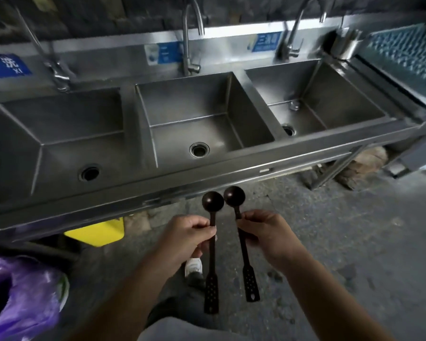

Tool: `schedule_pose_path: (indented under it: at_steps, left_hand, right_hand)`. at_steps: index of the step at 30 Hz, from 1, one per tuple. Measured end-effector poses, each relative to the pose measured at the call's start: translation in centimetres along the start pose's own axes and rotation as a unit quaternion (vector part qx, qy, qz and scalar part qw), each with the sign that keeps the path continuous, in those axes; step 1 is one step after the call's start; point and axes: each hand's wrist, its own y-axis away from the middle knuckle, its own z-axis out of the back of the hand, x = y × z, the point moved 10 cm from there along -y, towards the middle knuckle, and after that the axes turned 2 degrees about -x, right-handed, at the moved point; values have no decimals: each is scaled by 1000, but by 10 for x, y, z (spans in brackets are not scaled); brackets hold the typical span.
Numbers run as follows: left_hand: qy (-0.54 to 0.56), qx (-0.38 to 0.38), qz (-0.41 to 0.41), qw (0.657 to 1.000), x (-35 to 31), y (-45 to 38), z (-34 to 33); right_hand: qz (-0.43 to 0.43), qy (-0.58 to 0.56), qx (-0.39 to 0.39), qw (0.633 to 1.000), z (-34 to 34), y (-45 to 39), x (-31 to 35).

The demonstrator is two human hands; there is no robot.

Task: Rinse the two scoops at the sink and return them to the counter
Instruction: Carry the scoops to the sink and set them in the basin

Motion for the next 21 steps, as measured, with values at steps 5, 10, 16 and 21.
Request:
schedule_pose_path:
  at_steps: [5, 10, 16, 21]
  left_hand:
    - [12, 2, -1, 1000, -49, -94, 32]
    - [34, -22, 12, 999, -94, -166, 55]
    - [34, -64, 27, 997, -117, -250, 64]
    - [19, -84, 69, 994, -125, -316, 61]
  right_hand:
    - [4, 0, 1, 1000, -18, -99, 54]
    - [-4, 23, 1, 1000, -24, -178, 97]
    - [-38, 8, 14, 999, -9, -264, 123]
    - [-91, 29, 53, 994, 11, -348, 133]
